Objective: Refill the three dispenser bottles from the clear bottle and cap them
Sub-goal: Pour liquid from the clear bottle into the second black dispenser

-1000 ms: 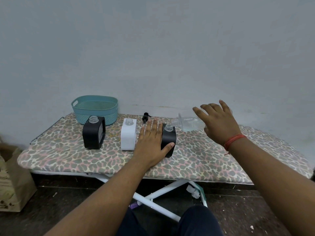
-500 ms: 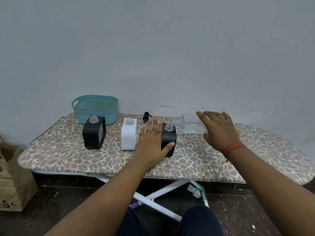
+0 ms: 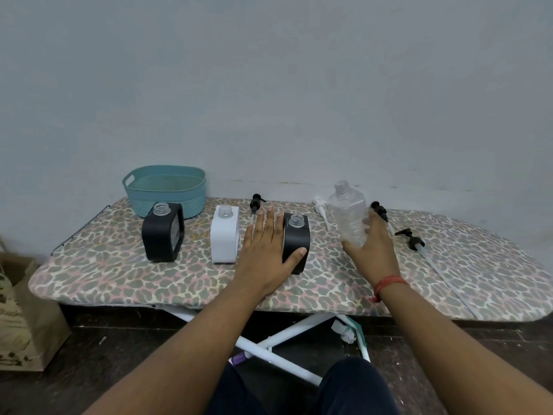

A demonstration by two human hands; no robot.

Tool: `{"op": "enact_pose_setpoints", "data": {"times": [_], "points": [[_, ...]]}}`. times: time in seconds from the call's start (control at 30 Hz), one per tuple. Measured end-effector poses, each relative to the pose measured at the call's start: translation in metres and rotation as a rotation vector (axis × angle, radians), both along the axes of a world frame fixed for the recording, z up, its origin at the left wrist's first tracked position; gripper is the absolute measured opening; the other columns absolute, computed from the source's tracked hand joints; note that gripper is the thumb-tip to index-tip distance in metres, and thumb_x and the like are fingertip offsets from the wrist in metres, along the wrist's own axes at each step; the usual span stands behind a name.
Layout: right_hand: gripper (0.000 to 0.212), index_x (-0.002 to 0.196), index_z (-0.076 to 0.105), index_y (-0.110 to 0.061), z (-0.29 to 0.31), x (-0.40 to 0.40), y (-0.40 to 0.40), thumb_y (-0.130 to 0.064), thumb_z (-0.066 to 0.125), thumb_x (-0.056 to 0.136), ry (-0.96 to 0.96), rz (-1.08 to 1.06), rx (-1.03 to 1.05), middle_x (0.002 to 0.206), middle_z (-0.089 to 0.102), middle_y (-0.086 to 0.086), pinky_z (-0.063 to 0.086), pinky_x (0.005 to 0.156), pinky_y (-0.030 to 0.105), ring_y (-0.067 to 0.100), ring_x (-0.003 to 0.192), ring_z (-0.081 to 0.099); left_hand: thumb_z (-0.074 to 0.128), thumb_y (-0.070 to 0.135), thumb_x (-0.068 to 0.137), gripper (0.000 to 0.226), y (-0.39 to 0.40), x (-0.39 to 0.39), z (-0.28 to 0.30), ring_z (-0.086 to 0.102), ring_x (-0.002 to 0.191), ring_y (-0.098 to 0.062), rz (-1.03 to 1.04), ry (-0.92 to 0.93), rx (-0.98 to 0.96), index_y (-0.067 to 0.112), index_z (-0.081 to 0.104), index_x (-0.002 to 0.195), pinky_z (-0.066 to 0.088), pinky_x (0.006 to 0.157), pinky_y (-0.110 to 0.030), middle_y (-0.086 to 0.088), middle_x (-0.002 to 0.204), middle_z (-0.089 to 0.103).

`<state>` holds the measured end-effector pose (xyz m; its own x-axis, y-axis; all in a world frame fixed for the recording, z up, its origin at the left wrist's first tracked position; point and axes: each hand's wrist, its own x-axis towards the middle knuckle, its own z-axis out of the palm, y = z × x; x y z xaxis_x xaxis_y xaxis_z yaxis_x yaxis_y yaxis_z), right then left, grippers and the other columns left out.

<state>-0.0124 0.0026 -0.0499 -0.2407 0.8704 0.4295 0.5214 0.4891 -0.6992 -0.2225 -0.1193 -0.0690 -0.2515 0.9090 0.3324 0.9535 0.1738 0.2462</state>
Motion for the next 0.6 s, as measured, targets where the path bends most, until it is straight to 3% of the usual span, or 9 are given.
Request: {"op": "enact_pose_setpoints", "data": {"times": [0.23,0.6], "points": [[0.070,0.134,0.038,-0.015,-0.008,-0.012,0.000,-0.026,0.081,0.080,0.263,-0.089,-0.106,0.127,0.049,0.002,0.047,0.088,0.034,0.022,0.114,0.055,0.010,0.081,0.092,0.092,-0.001,0.003,-0.005,-0.024,0.156,-0.018,0.010,-0.042,0.008,0.024,-0.018,0.160,-0.005,0.128,-0.045,-0.003,0.170,-0.020],[0.087,0.147,0.025,-0.020,-0.023,-0.013,-0.006,-0.030,0.082,0.081,0.311,-0.098,-0.133,0.144,0.043,0.006,0.047,0.103,0.040,0.021,0.128,0.049,0.002,0.085,0.088,0.098,-0.001,0.001,-0.015,-0.024,0.155,-0.019,0.019,-0.040,-0.031,0.022,-0.018,0.161,-0.006,0.128,-0.046,-0.002,0.169,-0.022]]}}
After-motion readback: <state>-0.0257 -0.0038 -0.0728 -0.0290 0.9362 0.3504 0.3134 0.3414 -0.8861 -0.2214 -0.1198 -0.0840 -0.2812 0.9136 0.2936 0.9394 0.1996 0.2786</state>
